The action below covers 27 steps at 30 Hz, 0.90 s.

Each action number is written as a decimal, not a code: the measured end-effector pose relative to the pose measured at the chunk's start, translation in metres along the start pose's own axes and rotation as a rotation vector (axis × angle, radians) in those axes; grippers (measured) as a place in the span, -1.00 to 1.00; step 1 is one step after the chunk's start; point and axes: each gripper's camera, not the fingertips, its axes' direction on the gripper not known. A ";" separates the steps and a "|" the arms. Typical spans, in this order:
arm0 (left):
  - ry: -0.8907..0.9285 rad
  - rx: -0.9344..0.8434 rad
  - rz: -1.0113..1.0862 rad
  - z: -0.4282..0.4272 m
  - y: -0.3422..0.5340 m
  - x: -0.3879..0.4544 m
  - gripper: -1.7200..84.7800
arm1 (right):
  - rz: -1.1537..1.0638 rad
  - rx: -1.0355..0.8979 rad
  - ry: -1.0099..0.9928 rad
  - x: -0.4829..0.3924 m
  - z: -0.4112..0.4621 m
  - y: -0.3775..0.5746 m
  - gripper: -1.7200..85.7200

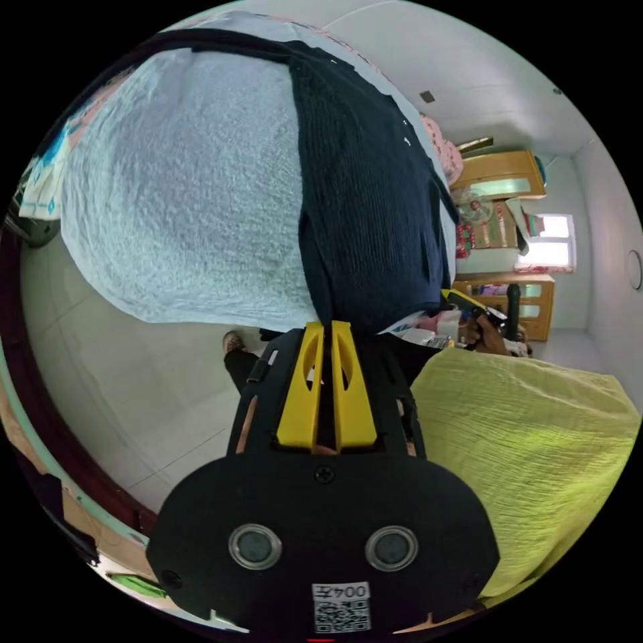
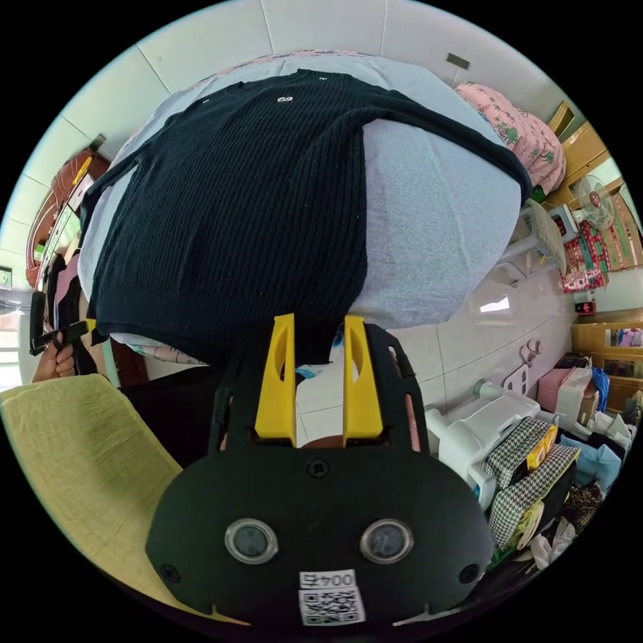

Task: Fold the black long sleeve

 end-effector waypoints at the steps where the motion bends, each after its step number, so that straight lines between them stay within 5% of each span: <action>1: 0.042 0.012 -0.009 0.000 0.000 -0.006 -0.90 | -0.010 -0.005 0.004 -0.002 0.001 -0.001 -0.70; 11: -0.086 0.208 0.046 -0.041 -0.010 0.015 -0.84 | -0.023 -0.011 0.016 -0.002 0.006 -0.007 -0.71; 27: -0.479 0.174 0.118 0.006 -0.088 0.072 -0.89 | -0.022 -0.031 0.027 0.000 0.014 -0.016 -0.71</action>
